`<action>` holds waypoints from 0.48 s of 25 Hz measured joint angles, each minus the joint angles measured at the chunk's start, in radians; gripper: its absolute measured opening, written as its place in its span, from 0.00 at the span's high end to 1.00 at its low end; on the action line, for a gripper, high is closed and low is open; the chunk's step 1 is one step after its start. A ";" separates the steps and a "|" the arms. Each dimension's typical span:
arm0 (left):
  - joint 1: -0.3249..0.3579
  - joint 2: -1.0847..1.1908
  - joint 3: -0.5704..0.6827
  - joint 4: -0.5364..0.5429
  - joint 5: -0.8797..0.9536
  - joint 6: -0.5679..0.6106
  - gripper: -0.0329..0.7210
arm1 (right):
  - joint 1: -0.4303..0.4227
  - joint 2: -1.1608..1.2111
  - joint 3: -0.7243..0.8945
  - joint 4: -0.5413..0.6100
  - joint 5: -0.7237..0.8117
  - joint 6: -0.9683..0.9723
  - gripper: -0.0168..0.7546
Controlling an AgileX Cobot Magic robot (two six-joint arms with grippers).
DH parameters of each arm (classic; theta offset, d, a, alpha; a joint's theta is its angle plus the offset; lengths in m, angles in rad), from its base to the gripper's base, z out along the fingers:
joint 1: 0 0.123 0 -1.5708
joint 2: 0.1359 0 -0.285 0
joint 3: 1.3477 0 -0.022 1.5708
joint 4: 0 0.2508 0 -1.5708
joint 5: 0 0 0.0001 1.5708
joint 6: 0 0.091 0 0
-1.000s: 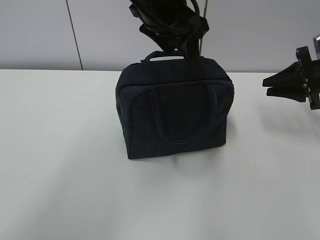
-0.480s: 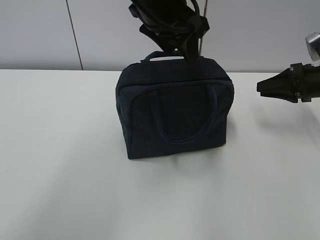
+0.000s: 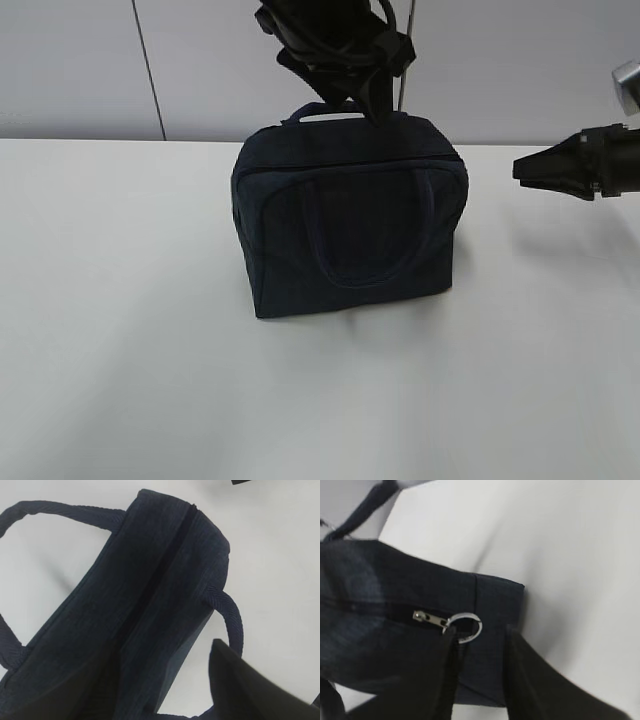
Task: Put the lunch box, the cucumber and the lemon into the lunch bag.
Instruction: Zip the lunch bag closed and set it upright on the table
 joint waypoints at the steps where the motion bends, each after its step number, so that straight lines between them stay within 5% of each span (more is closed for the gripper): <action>1: 0.000 0.000 0.000 0.000 0.000 0.000 0.44 | 0.000 0.000 0.000 0.019 0.000 0.050 0.68; 12: 0.000 0.008 0.000 0.001 0.000 0.000 0.45 | 0.016 0.000 0.000 0.064 -0.002 0.544 0.67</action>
